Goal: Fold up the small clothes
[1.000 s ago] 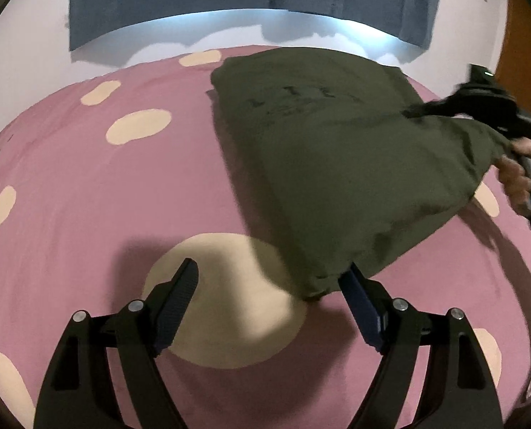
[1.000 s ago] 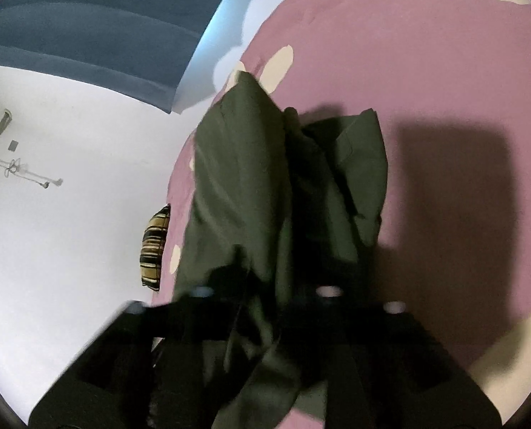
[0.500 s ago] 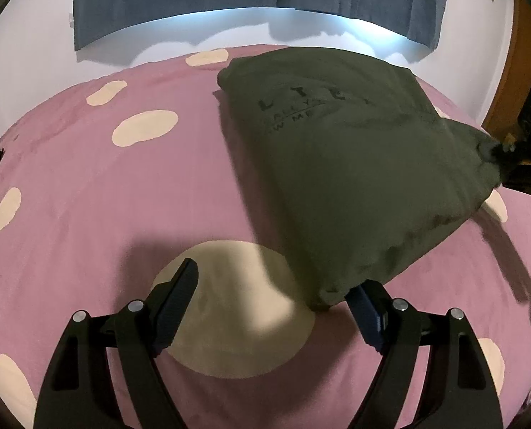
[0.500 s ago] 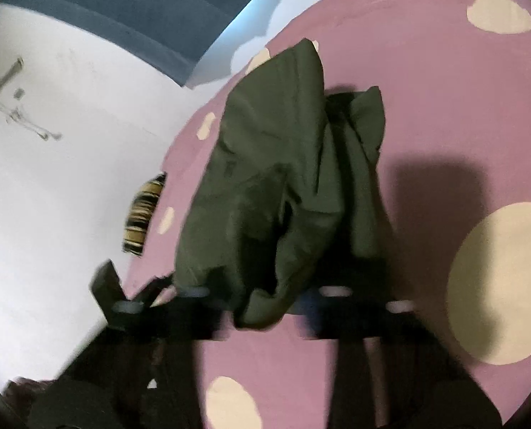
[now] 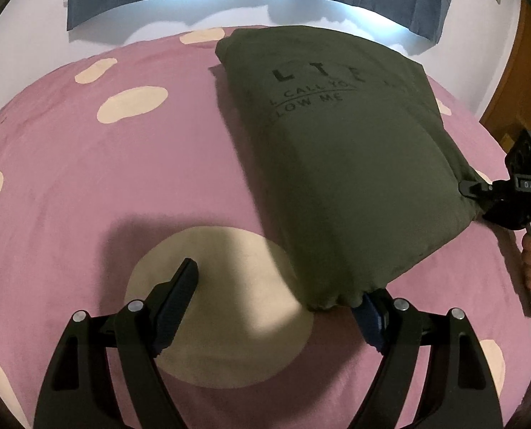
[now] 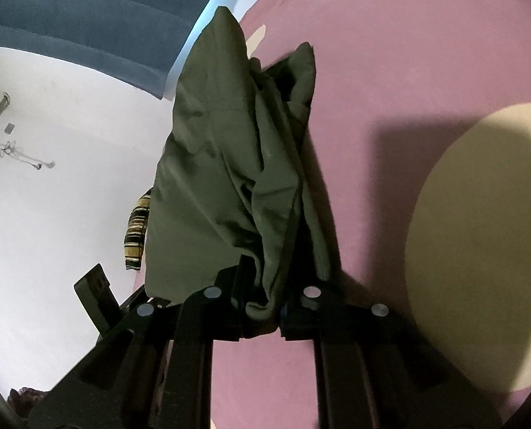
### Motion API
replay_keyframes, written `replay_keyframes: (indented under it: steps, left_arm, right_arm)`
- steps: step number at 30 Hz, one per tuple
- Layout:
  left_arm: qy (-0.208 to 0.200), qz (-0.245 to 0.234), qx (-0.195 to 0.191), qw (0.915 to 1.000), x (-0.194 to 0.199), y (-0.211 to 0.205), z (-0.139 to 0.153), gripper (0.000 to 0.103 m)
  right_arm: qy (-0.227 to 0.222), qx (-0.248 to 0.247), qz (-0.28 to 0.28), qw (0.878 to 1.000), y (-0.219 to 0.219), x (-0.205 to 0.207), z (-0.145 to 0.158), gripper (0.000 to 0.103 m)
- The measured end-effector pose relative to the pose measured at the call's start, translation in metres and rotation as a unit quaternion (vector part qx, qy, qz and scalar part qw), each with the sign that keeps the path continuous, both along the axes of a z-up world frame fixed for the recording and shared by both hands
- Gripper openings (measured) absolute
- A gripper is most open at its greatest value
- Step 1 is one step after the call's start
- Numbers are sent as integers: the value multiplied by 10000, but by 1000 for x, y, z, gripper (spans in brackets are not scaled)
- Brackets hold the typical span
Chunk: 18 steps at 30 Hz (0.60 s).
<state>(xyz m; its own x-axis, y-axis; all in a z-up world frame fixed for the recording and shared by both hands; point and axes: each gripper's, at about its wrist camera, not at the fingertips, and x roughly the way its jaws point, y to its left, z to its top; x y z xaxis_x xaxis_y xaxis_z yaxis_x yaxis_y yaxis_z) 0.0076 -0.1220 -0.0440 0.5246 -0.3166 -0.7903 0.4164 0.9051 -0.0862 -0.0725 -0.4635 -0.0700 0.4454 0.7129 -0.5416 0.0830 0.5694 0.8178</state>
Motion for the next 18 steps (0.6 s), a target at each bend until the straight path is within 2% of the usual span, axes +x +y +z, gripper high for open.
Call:
replay_keyframes:
  steps: [2,5,8,9,10,14,18]
  left_arm:
    - [13,-50,-62,10000,-2,3,1,80]
    - [-27,-208,-139,9997,-11,11,4,80]
    - [-55,-427,-444,9981,-23,28,17,80]
    - [-51,-441,-586,9973,-25,33,22,80]
    - [-44,-433,-745,9963,-26,38,29,80]
    - [-124,-200,-1375,9902,-7,49,59,80]
    - [-235,-62,-1377,9902,25,31,65,80]
  right_arm:
    - [-11,138,-18,9999,-1,-1,0,14]
    - [18,363,-18,9993,-6,-4,-2,25]
    - [-107,101,37,9999,-12,-8,16,46]
    - [-193,-32,25,9998,-14,-8,24,57]
    - [-287,-128,1,9995,-17,-7,32,61]
    - [-635,-239,-166,9976,-29,22,59,61]
    - [-751,-357,-320,9960,-32,77,63,61]
